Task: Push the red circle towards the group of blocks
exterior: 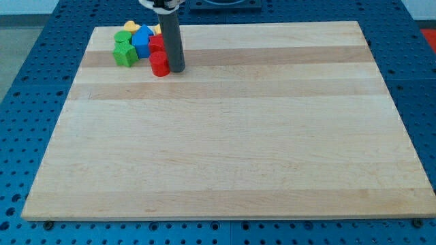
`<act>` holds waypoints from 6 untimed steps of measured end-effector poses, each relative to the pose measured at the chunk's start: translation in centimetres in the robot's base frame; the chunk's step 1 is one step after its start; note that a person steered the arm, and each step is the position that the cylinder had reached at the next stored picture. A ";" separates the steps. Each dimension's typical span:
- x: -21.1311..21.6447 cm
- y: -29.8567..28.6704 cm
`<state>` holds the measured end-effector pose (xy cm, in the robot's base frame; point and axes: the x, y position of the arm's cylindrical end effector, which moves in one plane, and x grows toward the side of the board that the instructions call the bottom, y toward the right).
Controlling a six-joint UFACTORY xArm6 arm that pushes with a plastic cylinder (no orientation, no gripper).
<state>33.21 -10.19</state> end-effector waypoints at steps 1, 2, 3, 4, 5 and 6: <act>1.7 -0.1; 2.0 -0.9; 1.2 -1.6; 0.0 -2.7; -0.7 -3.4; -0.7 -3.4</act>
